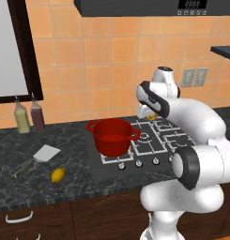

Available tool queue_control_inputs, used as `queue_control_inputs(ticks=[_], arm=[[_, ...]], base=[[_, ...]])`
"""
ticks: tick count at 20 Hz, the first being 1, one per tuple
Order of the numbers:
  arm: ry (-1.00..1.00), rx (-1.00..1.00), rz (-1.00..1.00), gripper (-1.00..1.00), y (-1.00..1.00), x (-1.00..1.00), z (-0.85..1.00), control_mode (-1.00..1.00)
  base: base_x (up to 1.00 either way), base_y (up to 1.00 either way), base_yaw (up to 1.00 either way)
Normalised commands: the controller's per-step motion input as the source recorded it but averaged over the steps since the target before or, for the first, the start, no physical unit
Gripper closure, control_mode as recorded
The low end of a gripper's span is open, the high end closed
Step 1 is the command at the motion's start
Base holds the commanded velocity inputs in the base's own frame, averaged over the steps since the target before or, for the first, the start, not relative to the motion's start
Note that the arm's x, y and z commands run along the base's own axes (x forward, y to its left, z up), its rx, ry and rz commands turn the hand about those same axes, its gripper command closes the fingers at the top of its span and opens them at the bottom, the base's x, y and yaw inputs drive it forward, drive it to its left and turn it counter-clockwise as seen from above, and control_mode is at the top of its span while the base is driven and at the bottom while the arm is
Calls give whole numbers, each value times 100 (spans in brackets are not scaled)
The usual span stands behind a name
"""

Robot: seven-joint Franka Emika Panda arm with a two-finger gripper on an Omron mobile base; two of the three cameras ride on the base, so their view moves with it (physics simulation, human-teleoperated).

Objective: Put the squash and lemon in the pot. Retrieve the spatula and lightly stir the vegetables in the pot.

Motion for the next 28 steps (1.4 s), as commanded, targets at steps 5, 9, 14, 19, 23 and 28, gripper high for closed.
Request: queue_control_inputs(ticks=[5, 9, 14, 19, 23, 28], arm=[[0, -13, 11, 100, 100, 0, -9, -100], [4, -12, 8, 100, 100, 0, -34, -100], [10, -1, 3, 100, 72, 3, -28, -100], [1, 0, 0, 100, 0, 0, -1, -100], [0, 0, 0, 100, 0, 3, -25, -100], [3, 10, 0, 100, 0, 20, -26, -100]], base=[[0, 0, 0], [0, 0, 0], [0, 0, 0], [0, 0, 0], [0, 0, 0], [0, 0, 0]])
